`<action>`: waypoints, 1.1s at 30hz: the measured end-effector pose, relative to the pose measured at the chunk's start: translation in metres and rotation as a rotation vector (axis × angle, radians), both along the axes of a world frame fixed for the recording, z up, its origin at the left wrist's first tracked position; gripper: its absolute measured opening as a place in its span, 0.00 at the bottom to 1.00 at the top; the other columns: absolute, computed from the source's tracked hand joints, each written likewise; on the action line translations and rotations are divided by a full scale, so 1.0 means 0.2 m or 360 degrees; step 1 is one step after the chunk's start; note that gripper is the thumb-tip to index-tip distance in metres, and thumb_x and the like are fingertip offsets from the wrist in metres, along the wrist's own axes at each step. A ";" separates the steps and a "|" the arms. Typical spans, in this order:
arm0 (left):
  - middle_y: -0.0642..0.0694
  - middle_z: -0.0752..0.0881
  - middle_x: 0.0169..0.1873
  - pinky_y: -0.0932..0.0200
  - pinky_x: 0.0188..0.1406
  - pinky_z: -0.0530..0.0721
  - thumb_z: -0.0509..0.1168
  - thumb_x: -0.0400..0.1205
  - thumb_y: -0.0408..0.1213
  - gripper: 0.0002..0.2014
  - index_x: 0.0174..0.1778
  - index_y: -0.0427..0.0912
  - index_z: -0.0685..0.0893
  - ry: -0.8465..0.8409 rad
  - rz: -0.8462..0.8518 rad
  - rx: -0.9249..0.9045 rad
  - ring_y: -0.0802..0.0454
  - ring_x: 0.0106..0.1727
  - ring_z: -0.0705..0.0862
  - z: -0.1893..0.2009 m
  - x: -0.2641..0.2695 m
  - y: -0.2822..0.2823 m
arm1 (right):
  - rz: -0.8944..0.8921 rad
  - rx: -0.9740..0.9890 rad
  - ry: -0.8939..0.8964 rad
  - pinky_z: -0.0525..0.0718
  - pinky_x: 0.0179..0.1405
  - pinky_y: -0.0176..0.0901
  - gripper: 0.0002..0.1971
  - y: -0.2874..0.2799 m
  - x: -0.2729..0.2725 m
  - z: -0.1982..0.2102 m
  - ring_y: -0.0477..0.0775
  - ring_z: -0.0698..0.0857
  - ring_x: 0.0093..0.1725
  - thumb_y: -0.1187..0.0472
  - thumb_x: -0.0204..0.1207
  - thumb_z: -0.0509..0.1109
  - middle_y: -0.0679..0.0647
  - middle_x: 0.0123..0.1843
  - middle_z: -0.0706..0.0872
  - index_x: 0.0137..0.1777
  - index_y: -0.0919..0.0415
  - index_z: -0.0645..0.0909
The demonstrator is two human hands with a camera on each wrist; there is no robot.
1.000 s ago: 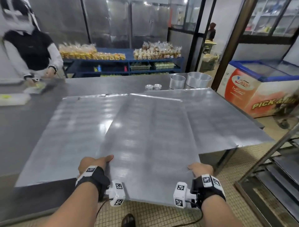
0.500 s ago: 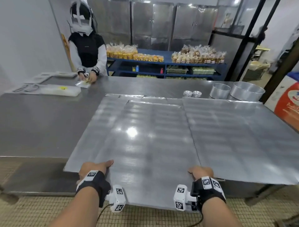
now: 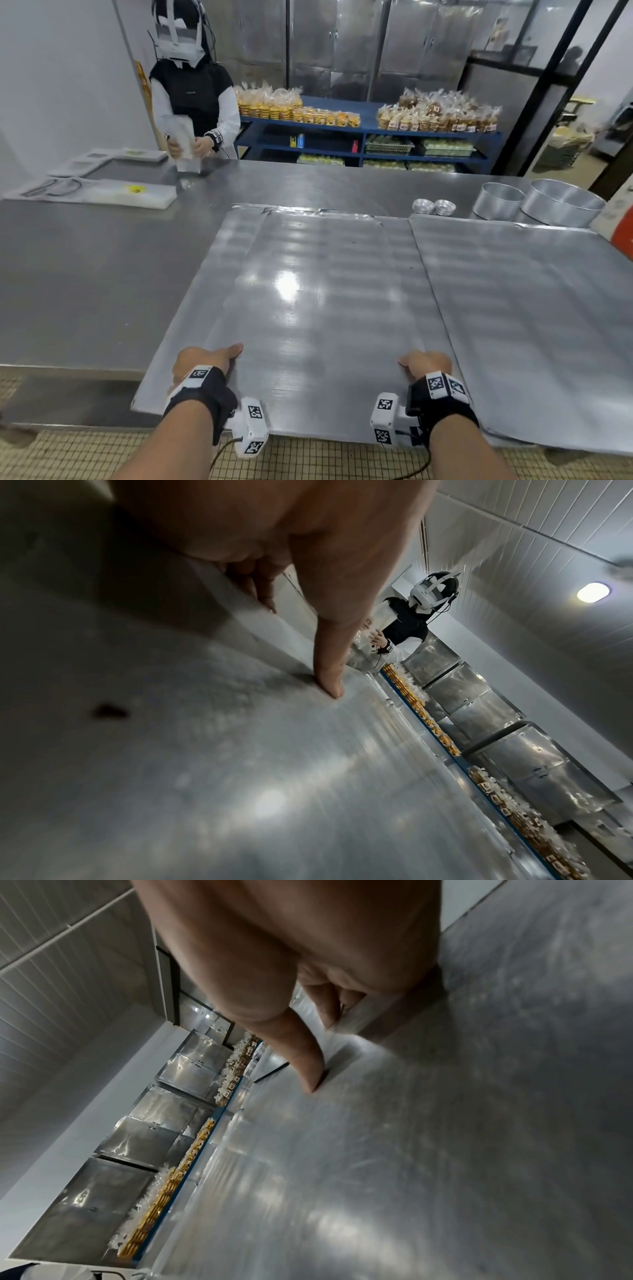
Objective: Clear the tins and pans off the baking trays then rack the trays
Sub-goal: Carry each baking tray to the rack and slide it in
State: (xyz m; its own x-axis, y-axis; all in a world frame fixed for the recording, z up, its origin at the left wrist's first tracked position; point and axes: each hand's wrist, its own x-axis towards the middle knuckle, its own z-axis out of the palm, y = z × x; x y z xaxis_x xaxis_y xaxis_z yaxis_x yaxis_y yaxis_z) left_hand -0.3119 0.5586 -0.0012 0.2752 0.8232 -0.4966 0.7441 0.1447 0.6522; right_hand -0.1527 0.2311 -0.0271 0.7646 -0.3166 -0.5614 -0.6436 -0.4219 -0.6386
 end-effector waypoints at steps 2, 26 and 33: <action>0.37 0.84 0.32 0.47 0.47 0.85 0.85 0.65 0.55 0.28 0.36 0.34 0.82 0.0018 0.0008 -0.0020 0.39 0.33 0.83 -0.02 0.05 0.04 | 0.0019 -0.0030 -0.0006 0.75 0.36 0.42 0.07 0.04 0.05 -0.01 0.58 0.77 0.35 0.73 0.67 0.74 0.61 0.38 0.83 0.43 0.74 0.81; 0.29 0.74 0.65 0.41 0.70 0.71 0.76 0.67 0.46 0.31 0.57 0.35 0.69 0.0456 -0.0021 0.0216 0.32 0.67 0.72 -0.19 0.26 0.08 | 0.0123 -0.0323 0.0095 0.81 0.51 0.45 0.17 0.19 0.10 -0.10 0.68 0.84 0.49 0.59 0.65 0.72 0.63 0.51 0.87 0.53 0.66 0.85; 0.31 0.74 0.70 0.37 0.74 0.72 0.73 0.73 0.50 0.36 0.71 0.35 0.71 0.0453 -0.0243 0.0134 0.31 0.72 0.72 -0.25 0.33 0.17 | 0.0093 -0.0289 0.0105 0.84 0.49 0.49 0.17 0.21 0.11 -0.08 0.69 0.85 0.46 0.56 0.61 0.70 0.65 0.47 0.88 0.44 0.69 0.82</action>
State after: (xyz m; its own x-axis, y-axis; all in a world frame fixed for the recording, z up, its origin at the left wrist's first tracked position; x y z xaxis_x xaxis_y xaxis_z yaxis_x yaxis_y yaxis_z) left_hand -0.2468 0.5924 -0.0504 0.2585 0.8246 -0.5031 0.9072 -0.0284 0.4197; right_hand -0.1300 0.2733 -0.0429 0.7481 -0.3733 -0.5487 -0.6525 -0.5643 -0.5057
